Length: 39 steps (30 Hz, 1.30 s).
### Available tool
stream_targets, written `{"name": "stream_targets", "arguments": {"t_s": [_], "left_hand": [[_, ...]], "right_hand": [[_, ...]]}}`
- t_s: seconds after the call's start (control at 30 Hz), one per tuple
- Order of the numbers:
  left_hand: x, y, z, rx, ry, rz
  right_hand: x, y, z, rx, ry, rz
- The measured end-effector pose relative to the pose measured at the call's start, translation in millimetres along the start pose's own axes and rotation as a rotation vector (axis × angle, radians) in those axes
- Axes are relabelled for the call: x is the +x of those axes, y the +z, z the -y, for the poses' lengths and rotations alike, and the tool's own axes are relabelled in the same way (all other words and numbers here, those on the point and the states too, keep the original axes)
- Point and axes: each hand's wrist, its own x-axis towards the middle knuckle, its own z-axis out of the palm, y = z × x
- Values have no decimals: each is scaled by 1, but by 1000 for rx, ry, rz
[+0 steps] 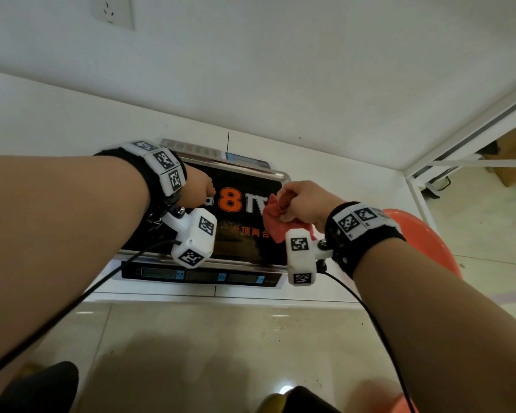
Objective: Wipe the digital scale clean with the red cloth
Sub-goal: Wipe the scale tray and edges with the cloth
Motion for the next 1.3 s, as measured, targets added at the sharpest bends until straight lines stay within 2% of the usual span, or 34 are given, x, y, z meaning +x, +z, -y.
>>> {"name": "stream_targets", "arguments": {"t_s": [0.17, 0.23, 0.33, 0.4, 0.57, 0.73, 0.8, 0.87, 0.97, 1.03, 1.1, 1.17, 1.2, 1.3], "left_hand": [[0, 0, 0, 4, 5, 2], [1, 0, 0, -11, 1, 5], [2, 0, 1, -42, 1, 5], [1, 1, 2, -52, 0, 10], [4, 3, 6, -74, 7, 3], [5, 5, 9, -130, -3, -2], [5, 4, 9, -124, 0, 3], [5, 4, 10, -114, 5, 5], [5, 5, 13, -119, 21, 12], [6, 5, 15, -118, 42, 6], [6, 6, 14, -124, 51, -2], [6, 6, 14, -144, 50, -11], [6, 6, 15, -170, 49, -17], [4, 8, 23, -360, 42, -60]], "right_hand": [[-4, 17, 3, -85, -58, -120], [-6, 28, 6, -56, -62, -63], [-10, 34, 15, 15, -38, 110], [-8, 24, 20, 24, -39, 128], [2, -8, 17, 240, -37, -58], [23, -13, 12, 235, -125, -256], [33, -7, 14, 174, -175, -298], [33, 2, 20, -6, -174, -299], [29, 19, 24, -326, -109, -198], [26, 25, 28, -441, -75, -151], [24, 26, 31, -316, -46, -45], [18, 24, 34, -40, -20, 96], [15, 22, 35, 123, -8, 117], [19, 10, 35, 399, -5, -22]]}}
